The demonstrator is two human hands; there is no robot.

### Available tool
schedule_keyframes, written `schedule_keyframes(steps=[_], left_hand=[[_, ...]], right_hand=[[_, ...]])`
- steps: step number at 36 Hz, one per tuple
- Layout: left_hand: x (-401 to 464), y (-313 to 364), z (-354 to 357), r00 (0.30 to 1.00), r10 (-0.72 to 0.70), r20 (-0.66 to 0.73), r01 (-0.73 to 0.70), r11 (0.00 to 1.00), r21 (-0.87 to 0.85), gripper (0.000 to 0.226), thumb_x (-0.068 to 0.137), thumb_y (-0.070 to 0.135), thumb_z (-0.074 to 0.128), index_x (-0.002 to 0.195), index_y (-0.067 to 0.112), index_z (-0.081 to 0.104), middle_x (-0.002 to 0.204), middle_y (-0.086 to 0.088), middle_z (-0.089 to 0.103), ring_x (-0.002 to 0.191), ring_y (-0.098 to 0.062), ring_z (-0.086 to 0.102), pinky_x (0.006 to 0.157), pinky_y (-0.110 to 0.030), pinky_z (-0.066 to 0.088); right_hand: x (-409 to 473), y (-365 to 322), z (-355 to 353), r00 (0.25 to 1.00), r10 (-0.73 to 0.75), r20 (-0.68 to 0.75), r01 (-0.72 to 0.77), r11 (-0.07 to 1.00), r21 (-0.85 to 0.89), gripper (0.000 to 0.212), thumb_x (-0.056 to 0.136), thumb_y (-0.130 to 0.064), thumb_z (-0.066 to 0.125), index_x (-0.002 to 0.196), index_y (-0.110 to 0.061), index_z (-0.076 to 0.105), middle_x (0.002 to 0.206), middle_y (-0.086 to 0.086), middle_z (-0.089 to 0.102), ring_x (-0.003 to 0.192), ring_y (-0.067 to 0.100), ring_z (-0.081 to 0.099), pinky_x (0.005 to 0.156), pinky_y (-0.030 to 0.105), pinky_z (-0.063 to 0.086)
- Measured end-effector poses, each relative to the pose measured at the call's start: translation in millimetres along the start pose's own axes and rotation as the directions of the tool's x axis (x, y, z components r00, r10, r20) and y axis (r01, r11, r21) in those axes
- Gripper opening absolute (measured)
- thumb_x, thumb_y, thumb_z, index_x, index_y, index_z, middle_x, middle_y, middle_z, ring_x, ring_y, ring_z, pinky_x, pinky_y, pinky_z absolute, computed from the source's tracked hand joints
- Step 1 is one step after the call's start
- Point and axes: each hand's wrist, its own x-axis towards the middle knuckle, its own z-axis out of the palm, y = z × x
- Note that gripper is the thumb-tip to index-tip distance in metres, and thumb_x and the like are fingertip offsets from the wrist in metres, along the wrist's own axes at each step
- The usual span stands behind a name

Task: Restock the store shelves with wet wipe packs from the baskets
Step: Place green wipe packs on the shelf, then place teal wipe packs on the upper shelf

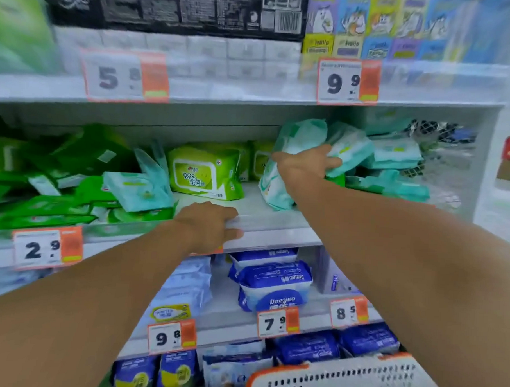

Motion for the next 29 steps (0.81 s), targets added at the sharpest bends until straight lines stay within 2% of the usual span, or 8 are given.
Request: schedule_keyframes(steps=[6, 9, 12, 15, 18, 21, 24, 29], left_hand=[[-1.0, 0.2, -1.4, 1.0, -0.029, 0.007, 0.029, 1.0, -0.01, 0.053, 0.093, 0.07, 0.038, 0.132, 0.037, 0.05, 0.14, 0.0, 0.055, 0.124, -0.027, 0.052, 0.095, -0.034, 0.04], [-0.3, -3.4, -5.6, 0.99, -0.113, 0.09, 0.139, 0.908, -0.395, 0.054, 0.09, 0.072, 0.039, 0.12, 0.033, 0.062, 0.136, 0.001, 0.059, 0.122, -0.024, 0.055, 0.104, -0.034, 0.041], [-9.2, -3.5, -27.7, 0.987, -0.159, 0.009, 0.07, 0.385, -0.92, 0.049, 0.101, 0.054, 0.035, 0.122, 0.02, 0.063, 0.136, -0.005, 0.061, 0.115, -0.018, 0.059, 0.102, -0.033, 0.043], [-34.1, 9.9, -59.0, 0.986, -0.158, -0.055, -0.079, -0.149, -0.986, 0.066, 0.088, 0.072, 0.04, 0.123, 0.019, 0.058, 0.123, -0.001, 0.068, 0.103, -0.019, 0.065, 0.086, -0.037, 0.051], [-62.9, 28.4, -48.8, 0.999, 0.043, -0.018, -0.017, -0.019, -1.0, 0.07, 0.067, 0.049, 0.08, 0.127, 0.018, 0.061, 0.115, -0.006, 0.073, 0.096, -0.023, 0.07, 0.085, -0.041, 0.055], [-82.9, 34.8, -9.7, 0.992, 0.074, 0.101, 0.096, 0.064, -0.993, 0.059, 0.064, 0.021, 0.08, 0.121, 0.018, 0.067, 0.114, -0.006, 0.074, 0.103, -0.026, 0.07, 0.097, -0.049, 0.052], [-100.2, 43.7, 23.0, 0.978, 0.165, 0.132, 0.122, 0.067, -0.99, 0.058, 0.066, 0.004, 0.082, 0.121, 0.012, 0.065, 0.115, -0.009, 0.073, 0.103, -0.028, 0.071, 0.088, -0.044, 0.058], [-112.5, 66.1, 86.4, 0.959, 0.176, 0.221, 0.213, 0.064, -0.975, 0.061, 0.068, 0.011, 0.082, 0.125, 0.016, 0.059, 0.117, -0.008, 0.072, 0.107, -0.03, 0.07, 0.089, -0.046, 0.057]], right_hand=[[-12.4, 0.3, -31.3, 0.985, 0.033, 0.168, -0.119, 0.839, 0.531, 0.092, 0.052, -0.04, 0.091, 0.131, -0.013, 0.051, 0.126, 0.006, 0.06, 0.091, 0.026, 0.067, 0.083, 0.04, 0.059], [-29.4, 6.8, -61.7, 0.855, -0.102, 0.509, -0.301, 0.702, 0.646, 0.063, 0.071, -0.022, 0.083, 0.129, -0.006, 0.062, 0.111, 0.013, 0.074, 0.097, 0.03, 0.074, 0.084, 0.051, 0.059], [-54.2, 15.7, -91.7, 0.642, -0.203, 0.739, -0.386, 0.748, 0.541, 0.031, 0.084, -0.024, 0.065, 0.109, -0.007, 0.072, 0.1, 0.014, 0.076, 0.088, 0.026, 0.075, 0.081, 0.039, 0.061], [-77.8, 35.1, -111.8, 0.464, -0.217, 0.859, -0.356, 0.842, 0.405, 0.024, 0.085, -0.025, 0.059, 0.082, -0.01, 0.079, 0.082, 0.012, 0.076, 0.067, 0.023, 0.073, 0.064, 0.031, 0.062], [-94.8, 61.1, -114.5, 0.269, -0.173, 0.947, -0.221, 0.946, 0.236, 0.019, 0.073, -0.01, 0.069, 0.09, -0.008, 0.078, 0.092, 0.013, 0.077, 0.075, 0.024, 0.074, 0.069, 0.033, 0.061], [-99.7, 90.6, -111.9, 0.208, -0.104, 0.973, -0.059, 0.991, 0.118, 0.035, 0.072, 0.0, 0.068, 0.107, -0.004, 0.069, 0.102, 0.013, 0.076, 0.083, 0.024, 0.074, 0.071, 0.034, 0.06], [-97.3, 114.3, -114.5, 0.116, -0.04, 0.992, 0.103, 0.994, 0.028, 0.051, 0.069, 0.013, 0.075, 0.116, -0.001, 0.065, 0.109, 0.016, 0.074, 0.091, 0.028, 0.074, 0.074, 0.039, 0.061], [-91.3, 163.0, -113.2, 0.037, 0.105, 0.994, 0.14, 0.984, -0.109, 0.046, 0.072, 0.015, 0.073, 0.115, 0.0, 0.067, 0.113, 0.023, 0.072, 0.094, 0.034, 0.072, 0.072, 0.041, 0.062]])
